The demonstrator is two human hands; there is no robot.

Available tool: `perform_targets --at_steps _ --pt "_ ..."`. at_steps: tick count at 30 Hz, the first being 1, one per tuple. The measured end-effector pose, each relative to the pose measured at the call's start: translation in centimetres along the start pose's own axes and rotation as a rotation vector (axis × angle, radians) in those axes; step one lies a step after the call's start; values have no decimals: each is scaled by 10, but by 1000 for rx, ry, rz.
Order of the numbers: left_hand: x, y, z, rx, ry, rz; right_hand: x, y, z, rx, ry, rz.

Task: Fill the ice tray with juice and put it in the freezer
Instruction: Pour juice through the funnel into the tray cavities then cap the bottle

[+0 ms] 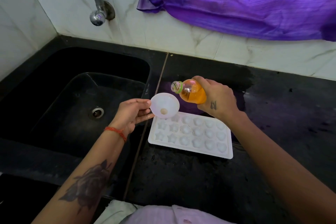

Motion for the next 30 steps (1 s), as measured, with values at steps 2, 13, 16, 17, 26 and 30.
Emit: perform_targets --at_steps 2,13,16,17,26,30 --pt "1 1 1 6 -3 0 -2 1 -1 0 9 45" --pt "1 1 5 5 5 6 -5 -9 -4 -69 43 106" --pt "1 1 5 4 9 8 -5 -10 -4 -65 43 110" --pt "1 1 5 4 9 9 -5 -11 -4 -66 44 110" --pt "2 1 6 -11 18 28 -3 -12 -3 -91 21 92" --pt "5 1 8 -12 5 25 -2 -6 -1 -90 -33 -24"
Point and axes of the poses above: each hand's wrist, its own z-axis away from the middle knuckle, its own y-axis out of the back of the hand, x = y × z, the point moved 10 cm from there along -z, towards the middle knuckle, and after that the axes turned 12 degrees about y, right-handed, at the moved point
